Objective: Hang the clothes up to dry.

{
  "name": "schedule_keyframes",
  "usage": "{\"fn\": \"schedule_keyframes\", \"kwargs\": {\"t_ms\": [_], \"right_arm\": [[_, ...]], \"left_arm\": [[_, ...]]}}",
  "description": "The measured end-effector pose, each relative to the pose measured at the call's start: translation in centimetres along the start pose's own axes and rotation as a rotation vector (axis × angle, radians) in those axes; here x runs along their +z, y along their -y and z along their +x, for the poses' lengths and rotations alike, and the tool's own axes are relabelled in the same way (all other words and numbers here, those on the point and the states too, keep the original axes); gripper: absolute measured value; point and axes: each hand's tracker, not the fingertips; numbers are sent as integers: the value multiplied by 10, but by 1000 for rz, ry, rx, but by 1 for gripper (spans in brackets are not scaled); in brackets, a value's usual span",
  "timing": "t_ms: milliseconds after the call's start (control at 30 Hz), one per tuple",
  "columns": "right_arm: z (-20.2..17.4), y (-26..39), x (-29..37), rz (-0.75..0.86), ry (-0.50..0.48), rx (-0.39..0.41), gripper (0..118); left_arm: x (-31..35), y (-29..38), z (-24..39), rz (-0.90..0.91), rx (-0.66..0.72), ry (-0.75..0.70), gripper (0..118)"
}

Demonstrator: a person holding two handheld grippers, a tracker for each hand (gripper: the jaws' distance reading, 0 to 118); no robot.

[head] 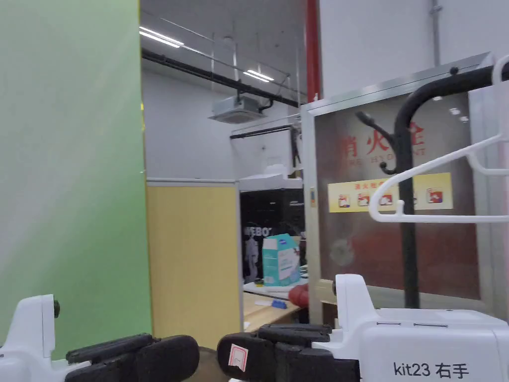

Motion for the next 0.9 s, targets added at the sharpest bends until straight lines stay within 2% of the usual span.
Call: {"fn": "schedule_keyframes", "kwargs": {"t_ms": [33,100,167,267,333,467,500,600,633,767,833,900], "right_arm": [[-4,1,23,11,70,-2,0],[-17,6,74,31,229,-11,0],[-34,15,123,57,397,-13,0],[-72,31,188,92,606,-33,0],[-101,39,221,103,741,-25,0],[-148,48,264,136,949,-35,0],[-157,49,272,138,964,-32,0],[-170,50,280,150,1078,-17,0],[-172,50,280,143,1076,-14,0],[-178,48,268,145,1164,33,0],[-183,43,258,141,1217,88,0],[-193,34,242,136,1315,182,0]], "left_arm": [[-22,1,0,-5,-10,0,0],[-76,5,9,-71,-48,192,0],[-121,11,20,-89,-51,273,0],[-180,23,43,-125,-14,482,0],[-213,32,63,-153,-30,555,0],[-247,46,100,-168,-58,658,0],[-254,49,108,-167,-45,691,0],[-260,53,124,-166,-63,701,0],[-261,53,127,-161,-63,692,0],[-254,51,138,-148,-89,657,0],[-247,47,140,-118,-135,600,0],[-234,43,154,-33,-201,516,0]]}}
